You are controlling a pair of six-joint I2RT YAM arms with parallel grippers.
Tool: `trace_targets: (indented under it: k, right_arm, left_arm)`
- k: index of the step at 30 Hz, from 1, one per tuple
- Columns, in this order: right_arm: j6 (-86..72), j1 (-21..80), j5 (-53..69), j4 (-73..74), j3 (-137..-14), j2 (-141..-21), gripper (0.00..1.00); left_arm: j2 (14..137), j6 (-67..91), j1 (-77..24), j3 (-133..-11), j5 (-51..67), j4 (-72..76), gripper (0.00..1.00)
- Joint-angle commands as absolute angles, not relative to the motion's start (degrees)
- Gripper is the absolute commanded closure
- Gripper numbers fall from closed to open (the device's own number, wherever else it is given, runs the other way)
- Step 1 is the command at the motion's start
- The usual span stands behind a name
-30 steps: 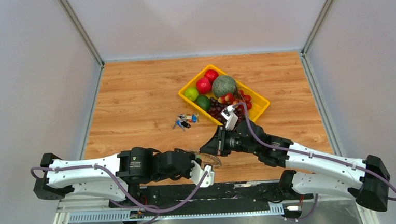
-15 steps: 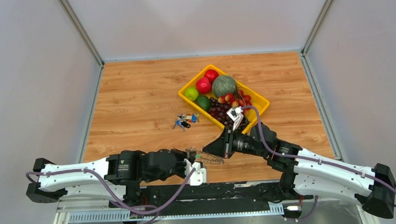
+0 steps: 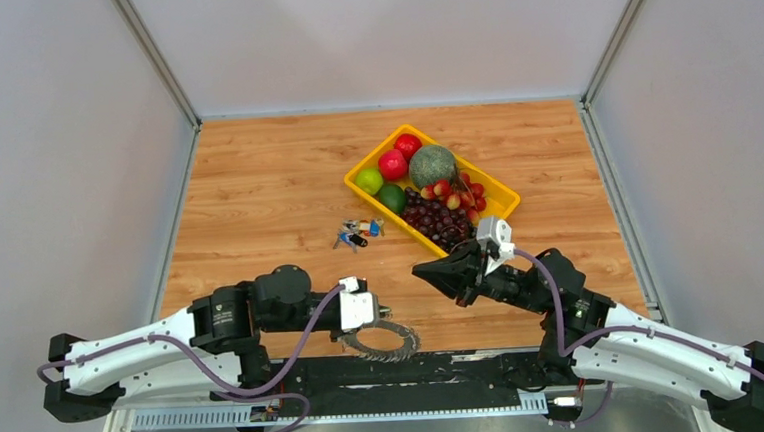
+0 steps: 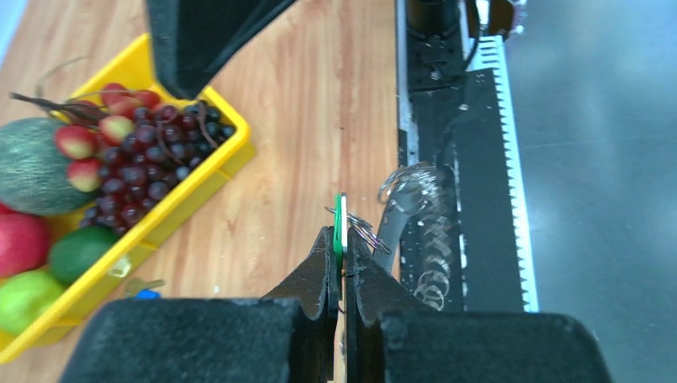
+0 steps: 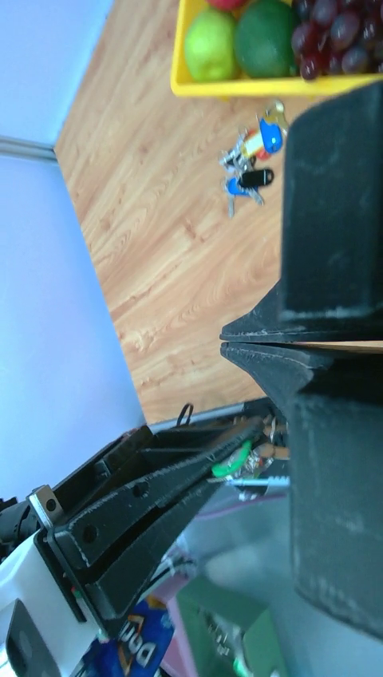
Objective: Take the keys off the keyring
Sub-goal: Remove the key from the keyring.
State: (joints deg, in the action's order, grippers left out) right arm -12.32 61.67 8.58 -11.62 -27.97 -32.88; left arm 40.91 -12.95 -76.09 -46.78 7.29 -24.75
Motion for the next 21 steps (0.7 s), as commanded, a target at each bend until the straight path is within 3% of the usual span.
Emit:
trace_targets:
  k: [1, 5, 10, 21]
  right_arm:
    - [-1.41, 62.05, 6.89, -11.4, -29.88, -33.14, 1.0]
    - [-3.03, 62.1, 9.01, -9.96, -30.77, -32.79, 0.78]
    - [-5.64, 62.05, 11.34, -10.02, -27.88, -30.5, 0.73]
    - [-7.96, 62.15, 14.41, -9.87, -24.88, -31.6, 0.71]
  left_arm:
    - [42.27, -8.95, -75.69, -48.92, 13.56, -20.02, 1.0]
    - [41.53, -10.07, -75.59, -48.63, 13.6, -18.5, 1.0]
    - [42.39, -12.03, -75.51, -50.35, 13.65, -19.83, 1.0]
    - [47.68, -15.35, -75.51, -56.48, 14.33, -25.21, 1.0]
